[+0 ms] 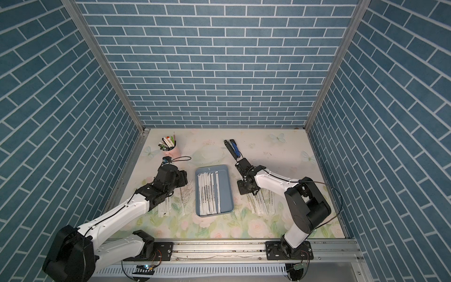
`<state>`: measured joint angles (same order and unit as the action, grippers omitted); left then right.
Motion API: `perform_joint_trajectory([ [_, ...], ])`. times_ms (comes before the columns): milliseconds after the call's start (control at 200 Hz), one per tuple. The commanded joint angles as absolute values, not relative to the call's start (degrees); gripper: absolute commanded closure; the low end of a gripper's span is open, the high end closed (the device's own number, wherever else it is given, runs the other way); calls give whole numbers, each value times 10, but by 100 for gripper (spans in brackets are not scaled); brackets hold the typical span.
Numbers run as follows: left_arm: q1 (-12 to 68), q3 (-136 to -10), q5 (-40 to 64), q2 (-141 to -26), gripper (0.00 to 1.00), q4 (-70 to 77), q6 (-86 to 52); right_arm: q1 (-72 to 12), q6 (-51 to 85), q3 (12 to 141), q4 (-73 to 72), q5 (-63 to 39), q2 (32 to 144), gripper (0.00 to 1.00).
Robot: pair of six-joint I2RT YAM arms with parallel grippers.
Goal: Put the straws into the storage box
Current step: Pick up the straw from the center of the board.
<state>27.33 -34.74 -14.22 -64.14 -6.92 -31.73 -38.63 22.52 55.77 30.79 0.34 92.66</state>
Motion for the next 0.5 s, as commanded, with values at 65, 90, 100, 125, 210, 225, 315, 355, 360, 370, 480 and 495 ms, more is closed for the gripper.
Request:
perform_joint_trajectory([
  [65, 270, -338, -146, -638, 33, -66, -322, -389, 269, 578, 304, -31, 900, 97],
  [90, 270, -338, -144, -639, 33, -66, -325, -390, 275, 583, 303, -34, 897, 97],
  [100, 269, -339, -144, -640, 33, -65, -326, -390, 278, 584, 302, -35, 895, 97],
  [125, 269, -339, -143, -641, 33, -67, -329, -394, 289, 587, 298, -37, 893, 97],
  [210, 269, -338, -137, -647, 34, -69, -345, -423, 336, 610, 279, -36, 889, 98],
  [225, 269, -337, -136, -648, 34, -69, -348, -431, 347, 614, 274, -32, 890, 98],
  [315, 269, -327, -125, -647, 35, -64, -366, -485, 410, 643, 237, 0, 907, 99],
  [355, 268, -320, -120, -645, 37, -59, -376, -504, 433, 653, 218, 12, 920, 99],
  [360, 269, -319, -119, -645, 37, -58, -377, -506, 436, 655, 216, 14, 922, 99],
  [370, 268, -317, -118, -644, 37, -56, -379, -511, 441, 658, 212, 18, 926, 99],
  [480, 268, -295, -97, -636, 43, -41, -401, -541, 467, 689, 191, 63, 977, 100],
  [495, 268, -295, -94, -635, 43, -38, -405, -545, 468, 692, 191, 71, 983, 100],
])
